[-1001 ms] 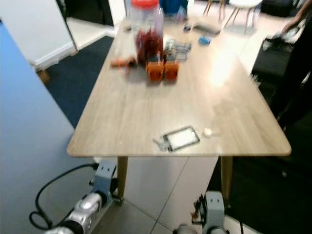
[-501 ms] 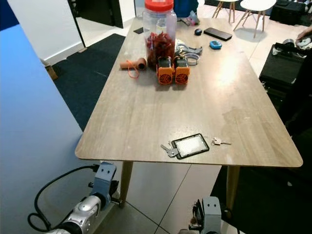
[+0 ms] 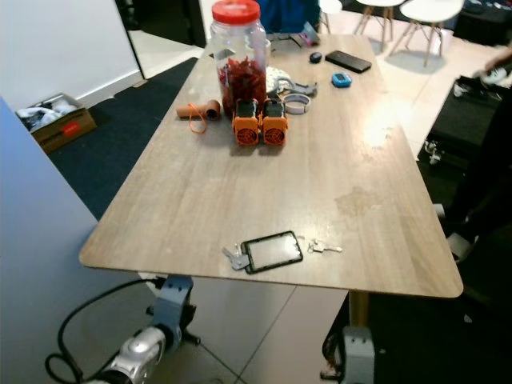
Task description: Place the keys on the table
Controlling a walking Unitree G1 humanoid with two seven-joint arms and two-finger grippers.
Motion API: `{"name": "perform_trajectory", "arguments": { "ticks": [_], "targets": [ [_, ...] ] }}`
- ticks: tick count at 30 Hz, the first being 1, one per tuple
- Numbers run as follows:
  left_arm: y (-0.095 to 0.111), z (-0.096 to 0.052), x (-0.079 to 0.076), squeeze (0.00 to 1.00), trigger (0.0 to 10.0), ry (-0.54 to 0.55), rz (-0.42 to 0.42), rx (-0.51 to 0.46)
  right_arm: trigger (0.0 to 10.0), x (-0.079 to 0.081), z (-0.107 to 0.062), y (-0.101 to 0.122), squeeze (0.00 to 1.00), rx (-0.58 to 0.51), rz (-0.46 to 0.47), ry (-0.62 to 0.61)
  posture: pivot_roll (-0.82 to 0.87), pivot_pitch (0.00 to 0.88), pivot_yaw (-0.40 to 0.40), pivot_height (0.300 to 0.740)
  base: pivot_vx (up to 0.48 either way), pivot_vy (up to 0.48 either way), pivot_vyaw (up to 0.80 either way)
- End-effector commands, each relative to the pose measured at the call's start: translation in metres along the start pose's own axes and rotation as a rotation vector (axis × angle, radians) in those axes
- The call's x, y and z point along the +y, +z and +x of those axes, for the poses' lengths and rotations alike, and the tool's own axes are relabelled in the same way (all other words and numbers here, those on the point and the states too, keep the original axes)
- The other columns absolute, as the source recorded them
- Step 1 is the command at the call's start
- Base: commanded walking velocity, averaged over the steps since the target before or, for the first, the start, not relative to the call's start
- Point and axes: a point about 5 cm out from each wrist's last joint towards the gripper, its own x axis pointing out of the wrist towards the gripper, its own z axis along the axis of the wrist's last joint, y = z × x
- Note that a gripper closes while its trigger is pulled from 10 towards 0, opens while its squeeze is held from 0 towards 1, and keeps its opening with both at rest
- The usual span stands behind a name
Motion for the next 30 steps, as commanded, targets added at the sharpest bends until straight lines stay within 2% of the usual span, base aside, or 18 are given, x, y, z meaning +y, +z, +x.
{"name": "perform_trajectory", "arguments": {
  "ticks": [1,6,22,30],
  "targets": [
    [0.0086,0.0017,0.0022,0.0,10.0,-0.001,0.02,-0.032,10.0,0.0007,-0.003,-0.0097,0.0,0.029,0.01,-0.001,0.03,0.036,0.041,0.74,0.0,-0.48,0.0],
    [0.0082,0.002,0.0049,0.0,10.0,0.022,-0.016,-0.02,10.0,0.0002,-0.0029,-0.0097,0.0,0.031,0.009,-0.002,0.03,0.029,0.043,0.74,0.0,-0.096,0.0],
    [0.0073,0.0036,0.0055,0.0,10.0,0.04,0.026,0.027,10.0,-0.0013,-0.0033,-0.0107,0.0,0.04,0.004,-0.006,0.03,0.025,0.041,0.74,0.0,0.0,0.0],
    [0.0115,0.0044,0.0057,0.0,10.0,0.034,0.058,0.009,10.0,-0.0022,-0.0023,-0.0074,0.0,0.031,0.003,-0.009,0.03,0.027,0.04,0.74,0.0,0.0,0.0]
  ]
}}
